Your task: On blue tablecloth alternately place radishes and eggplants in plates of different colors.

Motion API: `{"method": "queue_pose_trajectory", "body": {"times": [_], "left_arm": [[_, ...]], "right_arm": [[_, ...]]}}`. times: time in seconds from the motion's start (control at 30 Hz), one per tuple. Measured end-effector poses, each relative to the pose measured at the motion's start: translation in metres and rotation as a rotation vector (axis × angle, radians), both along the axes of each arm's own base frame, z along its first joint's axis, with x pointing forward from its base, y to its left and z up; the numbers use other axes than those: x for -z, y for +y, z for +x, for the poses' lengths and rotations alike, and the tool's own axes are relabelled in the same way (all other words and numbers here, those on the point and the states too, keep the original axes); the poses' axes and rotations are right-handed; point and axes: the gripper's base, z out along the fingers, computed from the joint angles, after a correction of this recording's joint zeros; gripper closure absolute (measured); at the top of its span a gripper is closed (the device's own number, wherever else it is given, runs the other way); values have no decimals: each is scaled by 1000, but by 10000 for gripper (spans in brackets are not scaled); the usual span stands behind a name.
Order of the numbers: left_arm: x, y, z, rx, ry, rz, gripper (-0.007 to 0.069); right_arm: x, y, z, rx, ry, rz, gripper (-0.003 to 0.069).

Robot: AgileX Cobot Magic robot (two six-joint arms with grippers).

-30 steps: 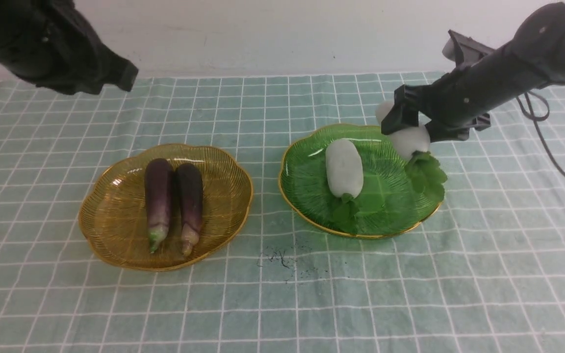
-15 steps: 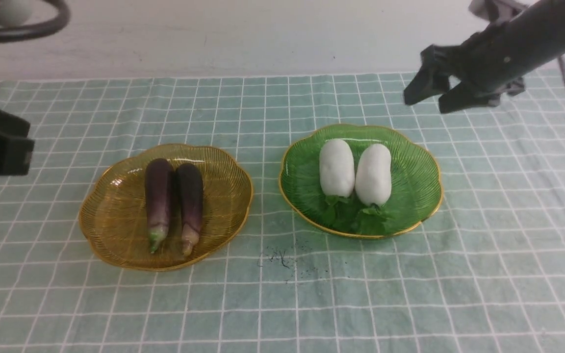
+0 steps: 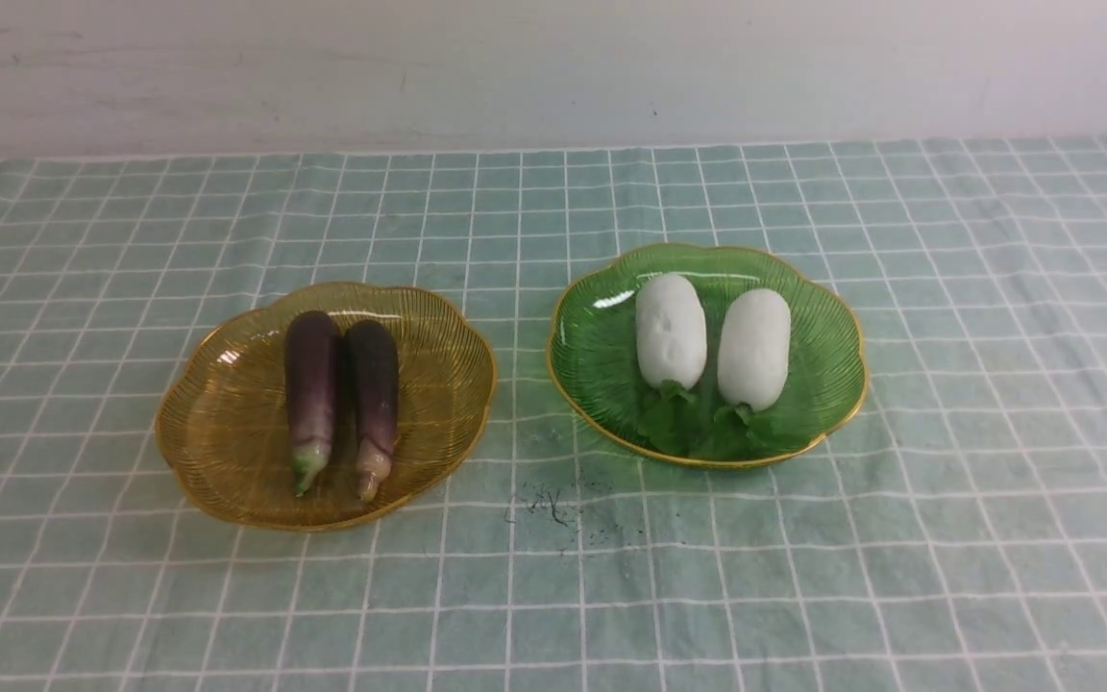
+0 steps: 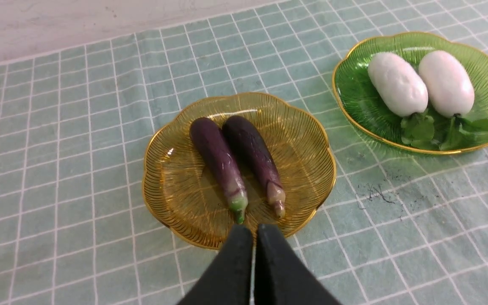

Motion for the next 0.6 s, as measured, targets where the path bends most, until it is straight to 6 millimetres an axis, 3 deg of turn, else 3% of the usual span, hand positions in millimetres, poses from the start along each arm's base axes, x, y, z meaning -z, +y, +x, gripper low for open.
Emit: {"method": "queue_pose_trajectory", "body": {"times": [0.17, 0.23, 0.4, 0.43, 0.47, 0.6], "left_arm": [[13, -2, 3, 7, -52, -30, 632], [15, -3, 4, 12, -51, -44, 632], [13, -5, 5, 19, -68, -68, 632], [14, -5, 5, 19, -67, -68, 632], [13, -5, 5, 20, -80, -73, 632], [15, -4, 1, 22, -100, -83, 632]], "right_arm": [[59, -1, -97, 93, -414, 136, 673], [93, -5, -118, 133, -549, 193, 673], [161, -12, -138, 202, -710, 263, 673], [163, -13, -139, 209, -722, 266, 673], [178, -17, -135, 247, -753, 278, 673], [186, -19, -130, 269, -756, 277, 673]]}}
